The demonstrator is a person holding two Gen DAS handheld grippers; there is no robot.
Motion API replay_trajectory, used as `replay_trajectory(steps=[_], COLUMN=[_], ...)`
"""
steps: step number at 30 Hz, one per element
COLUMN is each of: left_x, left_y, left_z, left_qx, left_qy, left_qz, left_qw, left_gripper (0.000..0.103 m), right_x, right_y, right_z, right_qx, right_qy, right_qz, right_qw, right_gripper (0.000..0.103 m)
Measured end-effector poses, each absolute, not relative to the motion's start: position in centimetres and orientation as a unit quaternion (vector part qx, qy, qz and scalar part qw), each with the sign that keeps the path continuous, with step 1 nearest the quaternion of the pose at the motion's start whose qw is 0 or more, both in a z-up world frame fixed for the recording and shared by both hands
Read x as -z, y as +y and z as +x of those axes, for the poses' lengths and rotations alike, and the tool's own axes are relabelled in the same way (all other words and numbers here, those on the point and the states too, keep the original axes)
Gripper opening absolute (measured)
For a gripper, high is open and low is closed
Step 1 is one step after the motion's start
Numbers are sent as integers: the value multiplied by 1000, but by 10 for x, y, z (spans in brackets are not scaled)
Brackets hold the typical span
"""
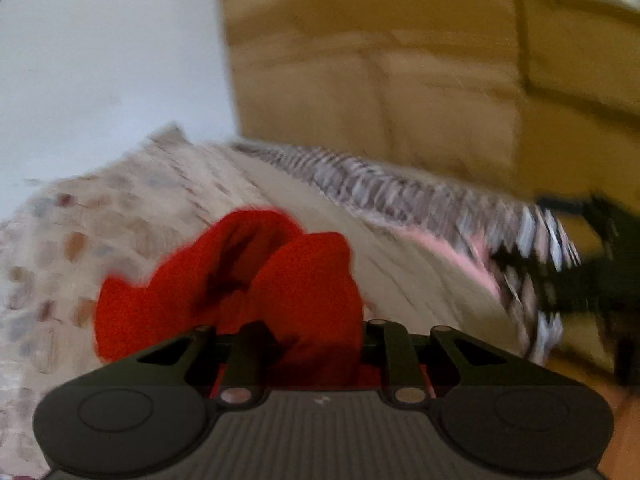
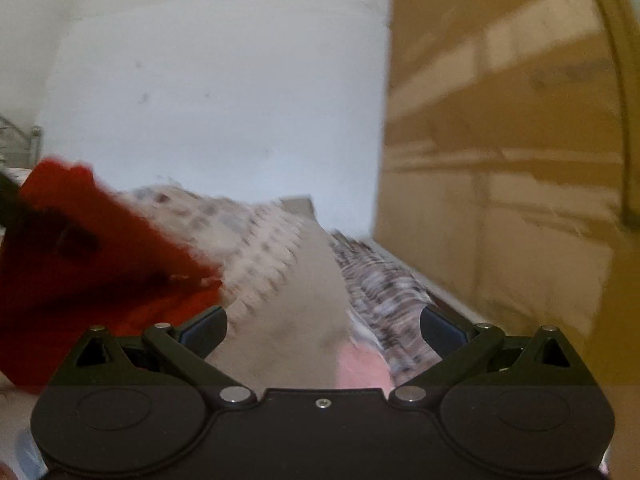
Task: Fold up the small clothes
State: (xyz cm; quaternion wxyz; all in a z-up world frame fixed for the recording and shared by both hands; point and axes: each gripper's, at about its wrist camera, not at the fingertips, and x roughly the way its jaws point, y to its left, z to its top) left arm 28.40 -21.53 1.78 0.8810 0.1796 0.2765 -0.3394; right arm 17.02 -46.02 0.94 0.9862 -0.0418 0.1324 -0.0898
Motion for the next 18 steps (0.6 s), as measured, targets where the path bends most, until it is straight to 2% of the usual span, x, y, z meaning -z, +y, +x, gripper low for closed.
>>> replay_trajectory(steps=[4, 6, 9, 10, 12, 14, 18], left_x=[0, -5, -14, -17, -24, -29, -28], left_y=[-224, -221, -203, -199, -184, -171, -164], left_z=[265, 259, 256, 256, 254, 250, 242], left_qx=[336, 346, 358, 362, 373, 392, 405], left_qy=[255, 256, 258, 259, 257, 249, 237], left_qz=[207, 187, 137, 119, 87, 64, 72], left_qw=[883, 883, 887, 888, 887, 883, 880], left_gripper=[30, 48, 66, 69, 85, 95, 96], right_x=[6, 9, 11, 10, 8, 4, -7], right_y=[-478, -482, -486, -485, -484, -480, -471], right_z=[162, 161, 164, 166, 165, 166, 176], right_qx=[105, 110, 115, 115, 114, 107, 83], right_qy=[156, 161, 163, 163, 162, 160, 163], right_qz=[-16, -9, 6, 9, 10, 5, -16], right_qw=[982, 981, 980, 980, 980, 981, 983], right_gripper=[102, 102, 102, 103, 102, 102, 102])
